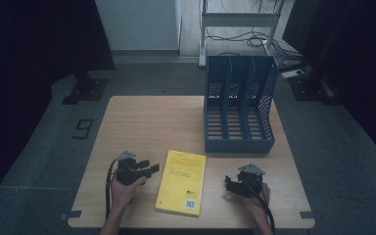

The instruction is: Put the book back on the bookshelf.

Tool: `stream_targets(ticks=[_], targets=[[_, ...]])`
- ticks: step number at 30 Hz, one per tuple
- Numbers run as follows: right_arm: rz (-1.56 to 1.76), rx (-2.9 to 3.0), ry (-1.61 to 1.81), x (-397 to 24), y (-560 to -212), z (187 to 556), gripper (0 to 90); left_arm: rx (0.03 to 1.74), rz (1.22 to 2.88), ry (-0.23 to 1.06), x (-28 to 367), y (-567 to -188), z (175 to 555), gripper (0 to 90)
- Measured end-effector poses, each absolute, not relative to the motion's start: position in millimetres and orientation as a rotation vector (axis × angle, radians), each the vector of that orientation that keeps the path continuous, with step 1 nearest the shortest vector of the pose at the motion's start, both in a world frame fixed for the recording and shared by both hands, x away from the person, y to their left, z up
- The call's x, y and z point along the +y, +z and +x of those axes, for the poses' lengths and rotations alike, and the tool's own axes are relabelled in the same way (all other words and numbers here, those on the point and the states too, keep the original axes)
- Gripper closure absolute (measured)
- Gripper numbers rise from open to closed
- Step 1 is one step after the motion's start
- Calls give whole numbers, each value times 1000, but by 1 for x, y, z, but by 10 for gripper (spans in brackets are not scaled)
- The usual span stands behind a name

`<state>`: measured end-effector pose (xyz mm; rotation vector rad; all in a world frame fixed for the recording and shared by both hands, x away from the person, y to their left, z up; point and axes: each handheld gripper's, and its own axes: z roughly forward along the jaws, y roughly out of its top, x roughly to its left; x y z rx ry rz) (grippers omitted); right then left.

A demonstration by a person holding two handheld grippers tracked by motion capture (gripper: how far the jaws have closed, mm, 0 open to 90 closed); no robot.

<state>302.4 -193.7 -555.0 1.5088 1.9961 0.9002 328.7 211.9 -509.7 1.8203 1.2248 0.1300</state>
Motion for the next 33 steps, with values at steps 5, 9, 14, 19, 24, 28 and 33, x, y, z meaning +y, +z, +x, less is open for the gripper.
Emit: stream_targets(ticks=[5, 9, 14, 19, 24, 28, 33], targets=[[1515, 1989, 898, -194, -555, 301, 156, 1216, 1830, 120, 205, -509, 329, 408], [1516, 1989, 897, -195, -555, 301, 156, 1187, 1846, 123, 192, -504, 330, 404], [1516, 1989, 897, -195, -555, 301, 156, 1174, 1865, 121, 182, -503, 332, 402], [1516, 1988, 898, -195, -555, 301, 156, 1184, 1888, 113, 172, -509, 334, 402], [1516, 1988, 898, -195, -555, 301, 156, 1187, 1922, 120, 166, -515, 336, 400], [1521, 1982, 895, -195, -555, 301, 158, 1195, 1951, 109, 160, -525, 338, 397], [1529, 1973, 891, -194, -555, 301, 160, 1211, 1965, 108, 158, -533, 339, 381]])
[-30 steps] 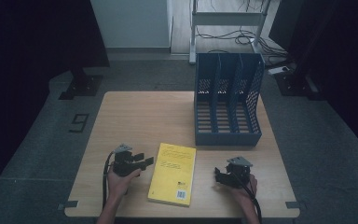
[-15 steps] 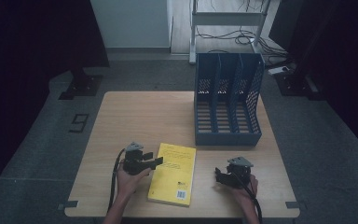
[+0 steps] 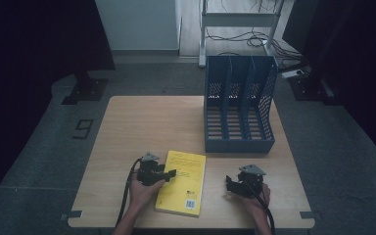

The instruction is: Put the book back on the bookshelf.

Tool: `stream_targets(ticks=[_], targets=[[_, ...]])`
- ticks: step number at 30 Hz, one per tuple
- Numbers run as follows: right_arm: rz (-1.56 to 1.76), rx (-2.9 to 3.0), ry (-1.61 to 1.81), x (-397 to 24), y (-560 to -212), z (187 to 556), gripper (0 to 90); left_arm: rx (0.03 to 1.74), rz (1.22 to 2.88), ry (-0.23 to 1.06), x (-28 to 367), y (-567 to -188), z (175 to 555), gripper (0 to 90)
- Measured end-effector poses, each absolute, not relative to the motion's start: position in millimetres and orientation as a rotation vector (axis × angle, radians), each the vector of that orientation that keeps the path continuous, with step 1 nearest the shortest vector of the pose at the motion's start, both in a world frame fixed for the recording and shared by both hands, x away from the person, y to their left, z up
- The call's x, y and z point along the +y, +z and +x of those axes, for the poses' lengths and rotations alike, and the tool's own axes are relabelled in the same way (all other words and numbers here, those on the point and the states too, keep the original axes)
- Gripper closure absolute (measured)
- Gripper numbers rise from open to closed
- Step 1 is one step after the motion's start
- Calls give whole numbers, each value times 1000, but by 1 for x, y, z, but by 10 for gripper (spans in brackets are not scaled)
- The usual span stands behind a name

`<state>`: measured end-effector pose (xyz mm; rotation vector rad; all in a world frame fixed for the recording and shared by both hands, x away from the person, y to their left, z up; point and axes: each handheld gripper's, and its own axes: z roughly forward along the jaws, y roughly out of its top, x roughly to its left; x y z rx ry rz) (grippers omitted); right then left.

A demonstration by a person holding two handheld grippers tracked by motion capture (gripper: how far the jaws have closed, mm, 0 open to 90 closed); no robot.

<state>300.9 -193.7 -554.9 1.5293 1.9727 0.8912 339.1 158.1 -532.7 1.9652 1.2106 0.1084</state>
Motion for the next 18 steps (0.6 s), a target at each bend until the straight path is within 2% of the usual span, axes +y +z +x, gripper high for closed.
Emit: stream_targets(ticks=[12, 18], targets=[[1514, 1962, 852, -183, -549, 303, 204, 1218, 1987, 105, 156, -539, 340, 369], [1480, 1970, 1028, -170, -531, 297, 210, 1207, 1973, 128, 155, -542, 339, 366]])
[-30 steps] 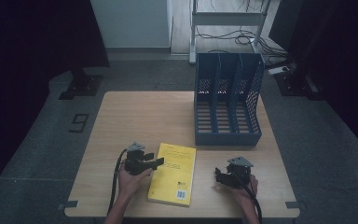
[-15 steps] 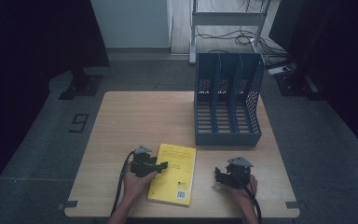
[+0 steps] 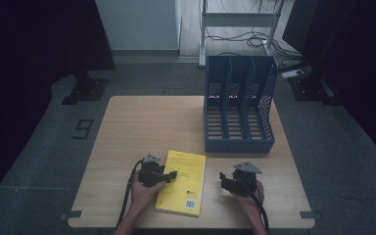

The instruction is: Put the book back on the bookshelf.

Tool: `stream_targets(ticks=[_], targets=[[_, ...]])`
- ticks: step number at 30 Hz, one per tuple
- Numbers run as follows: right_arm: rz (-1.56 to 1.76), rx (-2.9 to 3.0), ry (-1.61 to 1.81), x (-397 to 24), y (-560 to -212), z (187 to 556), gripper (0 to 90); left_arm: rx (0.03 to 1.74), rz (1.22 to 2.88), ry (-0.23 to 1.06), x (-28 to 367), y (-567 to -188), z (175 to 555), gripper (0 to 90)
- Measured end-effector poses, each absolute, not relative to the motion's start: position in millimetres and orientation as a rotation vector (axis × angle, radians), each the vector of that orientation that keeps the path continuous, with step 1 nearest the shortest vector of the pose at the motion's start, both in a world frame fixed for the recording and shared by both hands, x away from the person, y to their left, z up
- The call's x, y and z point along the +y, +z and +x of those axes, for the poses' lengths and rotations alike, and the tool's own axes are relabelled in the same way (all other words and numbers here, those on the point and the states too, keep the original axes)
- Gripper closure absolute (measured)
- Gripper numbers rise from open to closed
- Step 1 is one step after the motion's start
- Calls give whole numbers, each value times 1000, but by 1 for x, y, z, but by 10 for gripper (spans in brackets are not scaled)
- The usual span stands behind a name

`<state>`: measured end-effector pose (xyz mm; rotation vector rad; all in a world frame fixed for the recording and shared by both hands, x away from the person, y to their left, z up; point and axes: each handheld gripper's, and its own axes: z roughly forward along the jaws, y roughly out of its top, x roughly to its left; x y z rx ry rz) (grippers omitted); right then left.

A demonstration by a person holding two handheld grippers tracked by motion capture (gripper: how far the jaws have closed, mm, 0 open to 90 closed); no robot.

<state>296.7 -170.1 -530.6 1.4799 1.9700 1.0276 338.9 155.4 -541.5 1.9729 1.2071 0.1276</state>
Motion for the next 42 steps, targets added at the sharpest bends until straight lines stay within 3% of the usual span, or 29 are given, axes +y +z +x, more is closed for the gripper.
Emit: stream_targets(ticks=[7, 16, 42], targets=[[1386, 2045, 1100, -140, -521, 292, 206, 1201, 1985, 122, 156, -541, 340, 365], [1352, 2134, 1139, -111, -533, 298, 205, 1190, 1974, 115, 158, -542, 338, 366], [1378, 2278, 1217, -93, -549, 294, 220, 1204, 1971, 126, 156, -542, 335, 359]])
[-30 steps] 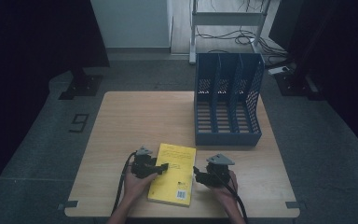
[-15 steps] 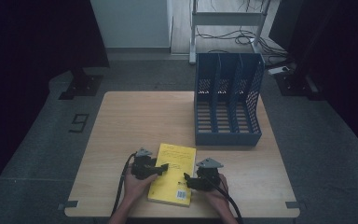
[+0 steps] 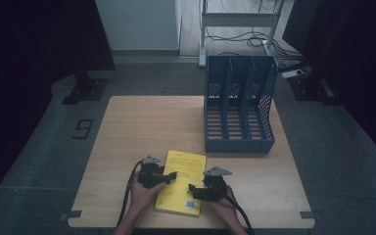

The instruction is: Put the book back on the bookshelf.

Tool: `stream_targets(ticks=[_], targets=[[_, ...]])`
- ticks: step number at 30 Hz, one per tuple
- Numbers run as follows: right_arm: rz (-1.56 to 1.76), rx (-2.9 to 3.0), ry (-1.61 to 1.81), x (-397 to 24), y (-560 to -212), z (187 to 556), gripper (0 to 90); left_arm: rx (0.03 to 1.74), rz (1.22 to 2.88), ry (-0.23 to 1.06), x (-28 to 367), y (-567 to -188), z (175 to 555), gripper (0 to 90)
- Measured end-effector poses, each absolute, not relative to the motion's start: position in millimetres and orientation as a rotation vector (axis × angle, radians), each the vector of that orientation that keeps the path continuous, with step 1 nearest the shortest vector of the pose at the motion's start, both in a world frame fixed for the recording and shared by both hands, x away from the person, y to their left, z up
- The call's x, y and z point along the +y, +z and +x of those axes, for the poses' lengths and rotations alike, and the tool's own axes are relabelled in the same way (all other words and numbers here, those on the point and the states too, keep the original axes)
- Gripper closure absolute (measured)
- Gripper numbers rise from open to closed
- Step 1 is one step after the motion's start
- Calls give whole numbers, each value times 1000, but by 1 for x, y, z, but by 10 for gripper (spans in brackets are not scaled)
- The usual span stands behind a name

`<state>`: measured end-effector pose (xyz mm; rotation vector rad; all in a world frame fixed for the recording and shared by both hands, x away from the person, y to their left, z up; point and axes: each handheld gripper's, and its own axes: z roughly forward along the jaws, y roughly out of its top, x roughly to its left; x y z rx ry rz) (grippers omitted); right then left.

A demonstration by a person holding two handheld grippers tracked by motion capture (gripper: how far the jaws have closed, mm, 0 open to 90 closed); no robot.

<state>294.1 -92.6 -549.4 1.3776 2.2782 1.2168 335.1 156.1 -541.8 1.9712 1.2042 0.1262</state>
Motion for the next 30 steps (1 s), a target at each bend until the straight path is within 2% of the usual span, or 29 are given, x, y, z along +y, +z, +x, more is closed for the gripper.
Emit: stream_targets(ticks=[30], targets=[[1366, 2267, 1227, -90, -551, 294, 198, 1235, 1939, 97, 161, -537, 334, 434]])
